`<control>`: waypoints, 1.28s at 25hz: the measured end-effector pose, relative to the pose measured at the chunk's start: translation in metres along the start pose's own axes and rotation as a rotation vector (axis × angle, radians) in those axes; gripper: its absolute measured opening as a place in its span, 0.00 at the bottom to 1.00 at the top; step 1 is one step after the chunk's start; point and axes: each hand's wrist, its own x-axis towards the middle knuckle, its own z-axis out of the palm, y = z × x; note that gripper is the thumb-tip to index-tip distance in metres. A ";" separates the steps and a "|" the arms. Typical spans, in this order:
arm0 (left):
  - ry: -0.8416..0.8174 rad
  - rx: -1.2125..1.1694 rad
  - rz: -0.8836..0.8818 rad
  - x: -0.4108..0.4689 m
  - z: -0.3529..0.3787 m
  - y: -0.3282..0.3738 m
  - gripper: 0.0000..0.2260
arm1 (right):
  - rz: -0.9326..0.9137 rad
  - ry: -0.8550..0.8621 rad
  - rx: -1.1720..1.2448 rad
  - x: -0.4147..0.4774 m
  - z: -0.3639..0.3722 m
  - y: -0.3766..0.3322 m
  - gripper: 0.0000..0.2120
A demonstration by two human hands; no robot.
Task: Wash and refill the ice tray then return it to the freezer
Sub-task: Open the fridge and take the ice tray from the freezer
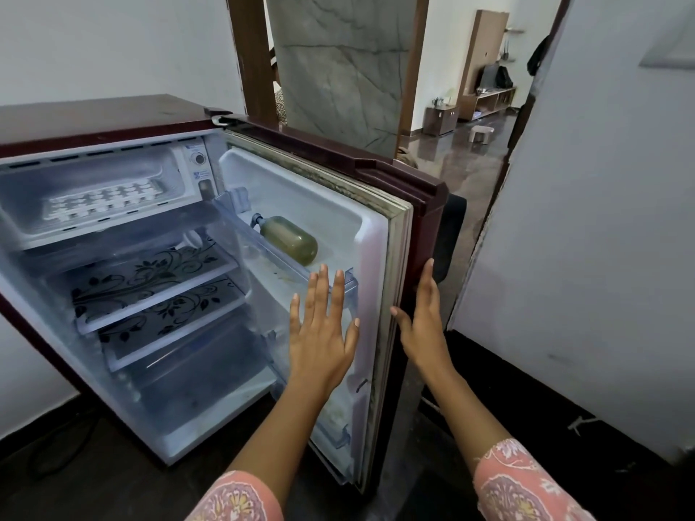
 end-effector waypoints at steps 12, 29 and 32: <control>-0.074 -0.039 0.018 0.008 0.005 0.014 0.33 | 0.045 -0.034 -0.024 0.020 -0.011 0.013 0.43; -0.093 0.170 -0.232 -0.084 -0.004 -0.123 0.28 | -0.439 -0.179 -0.571 -0.057 0.146 0.011 0.29; -0.094 0.189 -0.284 -0.089 -0.008 -0.154 0.27 | -0.427 -0.244 -0.594 -0.054 0.182 0.000 0.30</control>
